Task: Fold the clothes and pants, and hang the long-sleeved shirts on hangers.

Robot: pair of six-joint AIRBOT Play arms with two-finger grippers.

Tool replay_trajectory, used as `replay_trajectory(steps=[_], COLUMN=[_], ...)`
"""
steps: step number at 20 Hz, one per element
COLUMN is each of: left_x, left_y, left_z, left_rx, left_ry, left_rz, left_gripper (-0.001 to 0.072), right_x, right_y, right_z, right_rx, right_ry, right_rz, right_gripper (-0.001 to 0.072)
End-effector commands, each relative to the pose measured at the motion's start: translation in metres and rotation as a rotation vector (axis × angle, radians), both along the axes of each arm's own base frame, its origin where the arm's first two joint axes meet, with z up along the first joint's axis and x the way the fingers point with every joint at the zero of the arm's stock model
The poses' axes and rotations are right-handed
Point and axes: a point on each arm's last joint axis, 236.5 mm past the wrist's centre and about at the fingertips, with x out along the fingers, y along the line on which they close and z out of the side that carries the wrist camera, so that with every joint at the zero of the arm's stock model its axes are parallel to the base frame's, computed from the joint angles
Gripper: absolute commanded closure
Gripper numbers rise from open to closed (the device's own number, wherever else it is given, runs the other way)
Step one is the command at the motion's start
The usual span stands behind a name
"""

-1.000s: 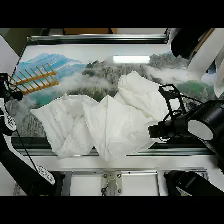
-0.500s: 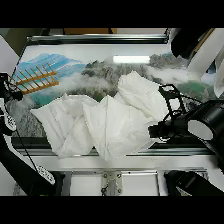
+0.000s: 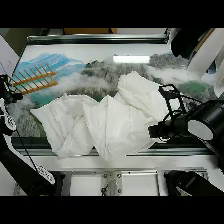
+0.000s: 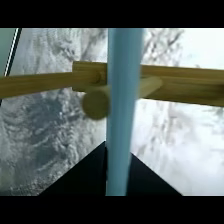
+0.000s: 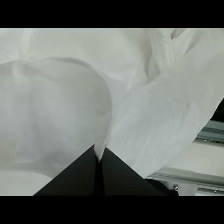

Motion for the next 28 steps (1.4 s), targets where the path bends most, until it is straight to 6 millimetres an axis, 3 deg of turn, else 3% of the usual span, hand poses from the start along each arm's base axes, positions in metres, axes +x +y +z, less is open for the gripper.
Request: replay_trajectory(steps=[1,7,13,17,20,21,24,26,28], left_x=[-0.002,0.0,0.018,0.019,0.012,0.012,0.006,-0.021,-0.057], left_y=[-0.003,-0.021,-0.055,-0.101,-0.164,-0.194,-0.307,-0.371,-0.4], left_z=[0.008,0.067,0.165,0.229,0.252,0.257,0.282,0.295,0.29], left_rx=[-0.008,0.011,0.077,0.1,0.011,-0.052,-0.3,-0.447,-0.546], left_ry=[-0.003,-0.021,-0.146,-0.191,-0.17,-0.177,-0.229,-0.204,-0.08], left_rz=[0.021,0.014,-0.055,-0.144,-0.276,-0.351,-0.711,-0.944,-1.019], left_gripper=[0.0694,0.0694,0.0693,0.0693,0.0693,0.0693,0.0693,0.0693,0.0693], right_x=[0.0,0.0,0.0,0.0,0.0,0.0,0.0,0.0,0.0], right_y=[0.0,0.0,0.0,0.0,0.0,0.0,0.0,0.0,0.0], right_z=[0.0,0.0,0.0,0.0,0.0,0.0,0.0,0.0,0.0], right_rx=[0.0,0.0,0.0,0.0,0.0,0.0,0.0,0.0,0.0], right_ry=[0.001,0.001,0.001,0.001,0.001,0.001,0.001,0.001,0.001], right_rz=[0.001,0.001,0.001,0.001,0.001,0.001,0.001,0.001,0.001], right_gripper=[0.0698,0.0698,0.0698,0.0698,0.0698,0.0698,0.0698,0.0698,0.0698])
